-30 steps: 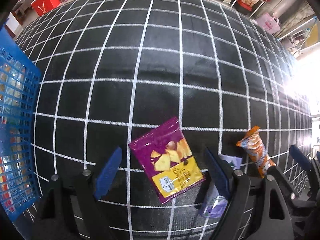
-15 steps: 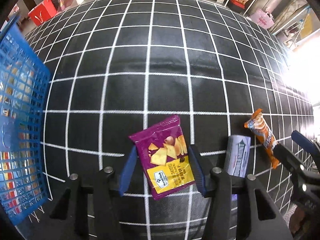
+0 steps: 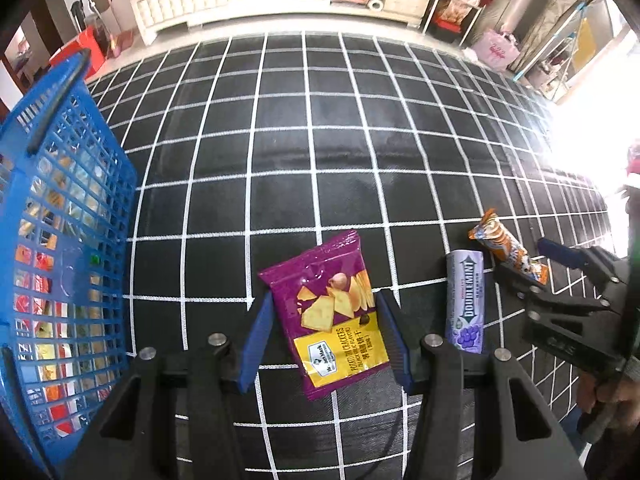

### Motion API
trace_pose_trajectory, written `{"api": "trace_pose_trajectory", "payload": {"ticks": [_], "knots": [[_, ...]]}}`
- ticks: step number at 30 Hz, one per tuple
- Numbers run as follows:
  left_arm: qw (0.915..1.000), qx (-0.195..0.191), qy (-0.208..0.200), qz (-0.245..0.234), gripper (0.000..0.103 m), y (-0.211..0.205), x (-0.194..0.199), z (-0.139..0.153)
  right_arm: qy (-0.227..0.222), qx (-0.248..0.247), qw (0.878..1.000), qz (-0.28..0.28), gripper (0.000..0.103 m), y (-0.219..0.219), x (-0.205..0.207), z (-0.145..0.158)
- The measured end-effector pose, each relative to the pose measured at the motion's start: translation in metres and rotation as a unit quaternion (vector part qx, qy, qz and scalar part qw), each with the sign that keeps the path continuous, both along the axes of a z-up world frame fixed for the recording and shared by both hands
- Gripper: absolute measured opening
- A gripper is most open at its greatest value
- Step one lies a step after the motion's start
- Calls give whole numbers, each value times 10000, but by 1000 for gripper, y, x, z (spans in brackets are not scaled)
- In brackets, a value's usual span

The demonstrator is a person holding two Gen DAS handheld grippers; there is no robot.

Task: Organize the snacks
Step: 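Grasp the purple chip bag with the left tool while the right tool grasps the orange wafer stick, then carry both snacks over the blue basket and open the left tool, dropping the chip bag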

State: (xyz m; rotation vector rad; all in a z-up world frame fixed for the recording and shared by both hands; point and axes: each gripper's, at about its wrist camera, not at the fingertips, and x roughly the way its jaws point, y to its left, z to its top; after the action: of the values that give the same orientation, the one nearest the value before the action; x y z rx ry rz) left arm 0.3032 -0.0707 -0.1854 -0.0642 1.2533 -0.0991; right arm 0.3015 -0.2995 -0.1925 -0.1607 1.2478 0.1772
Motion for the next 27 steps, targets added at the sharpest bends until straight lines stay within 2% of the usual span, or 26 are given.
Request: {"api": "trace_pose_trajectory", "payload": {"ticks": [4, 6, 8, 11, 17, 22, 25, 27], "knots": [[9999, -95, -59, -74, 49, -13, -1, 3, 43, -59, 10000, -11, 52, -1, 1, -7], [9999, -123, -65, -83, 49, -10, -8, 7, 25, -66, 10000, -4, 37, -1, -1, -9], [9998, -150, -78, -89, 49, -10, -10, 10, -1, -71, 10000, -14, 28, 1, -1, -6], [9997, -180, -131, -116, 49, -12, -4, 15, -126, -89, 9999, -33, 21, 5, -6, 6], [9985, -302, -430, -161, 49, -7, -24, 51, -465, -98, 9989, 28, 19, 13, -20, 46], [9964, -440, -718, -122, 49, 12, -43, 85, -798, -37, 9967, 122, 19, 33, -31, 86], [9945, -649, -823, -86, 49, 31, -56, 108, -1060, 1, 9942, 202, 19, 52, -36, 109], [9930, -634, -998, -50, 49, 47, -66, 127, -1166, 76, 9928, 249, 19, 66, -39, 121]]}}
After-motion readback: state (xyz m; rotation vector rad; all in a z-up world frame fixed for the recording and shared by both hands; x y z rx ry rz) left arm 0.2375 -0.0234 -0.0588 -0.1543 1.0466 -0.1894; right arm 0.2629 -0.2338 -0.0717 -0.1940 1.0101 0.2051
